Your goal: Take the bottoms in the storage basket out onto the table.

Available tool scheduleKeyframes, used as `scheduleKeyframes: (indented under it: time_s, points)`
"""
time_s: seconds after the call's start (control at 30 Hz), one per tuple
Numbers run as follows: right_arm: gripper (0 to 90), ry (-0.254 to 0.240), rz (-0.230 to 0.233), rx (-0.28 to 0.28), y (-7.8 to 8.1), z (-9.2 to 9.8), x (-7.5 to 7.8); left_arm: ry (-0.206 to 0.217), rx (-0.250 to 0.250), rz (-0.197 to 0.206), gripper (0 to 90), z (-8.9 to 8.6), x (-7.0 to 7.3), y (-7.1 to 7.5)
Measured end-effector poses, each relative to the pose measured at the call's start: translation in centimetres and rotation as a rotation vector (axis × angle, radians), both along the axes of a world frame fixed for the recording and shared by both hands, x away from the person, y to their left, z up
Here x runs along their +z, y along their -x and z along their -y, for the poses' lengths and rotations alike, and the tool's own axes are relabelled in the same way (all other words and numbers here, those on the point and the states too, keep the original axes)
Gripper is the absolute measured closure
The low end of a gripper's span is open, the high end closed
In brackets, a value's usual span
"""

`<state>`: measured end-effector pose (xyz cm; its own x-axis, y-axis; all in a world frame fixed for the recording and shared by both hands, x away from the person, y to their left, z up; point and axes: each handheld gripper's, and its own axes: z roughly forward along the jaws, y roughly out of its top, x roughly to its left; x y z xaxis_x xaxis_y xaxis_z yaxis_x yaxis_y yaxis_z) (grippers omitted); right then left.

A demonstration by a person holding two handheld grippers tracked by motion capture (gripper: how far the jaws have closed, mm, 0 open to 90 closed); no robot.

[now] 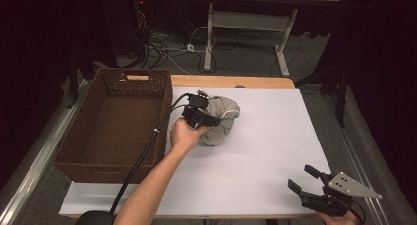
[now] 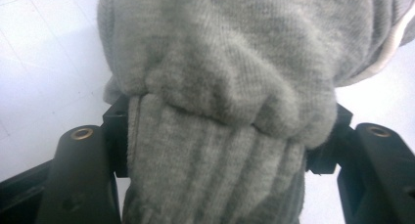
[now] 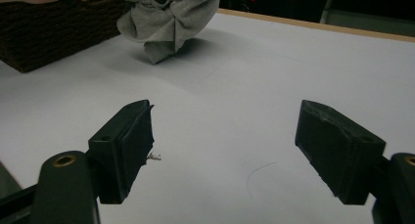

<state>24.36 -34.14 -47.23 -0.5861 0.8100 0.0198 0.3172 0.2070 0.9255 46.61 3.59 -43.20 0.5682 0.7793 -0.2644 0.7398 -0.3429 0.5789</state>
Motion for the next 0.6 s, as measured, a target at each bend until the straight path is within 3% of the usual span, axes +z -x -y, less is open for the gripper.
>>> scheduleKeyframes:
  time_s: [0.37, 0.6]
  points:
    - [22.7, 0.008, 0.000, 0.003, 0.0, 0.0, 0.0, -0.056, 0.008, -0.028, 28.3, 0.7, -1.6, -0.5]
    - [22.7, 0.005, 0.000, 0.007, -0.1, 0.0, 0.0, -0.050, 0.020, -0.046, 25.5, 0.9, -2.4, -0.8]
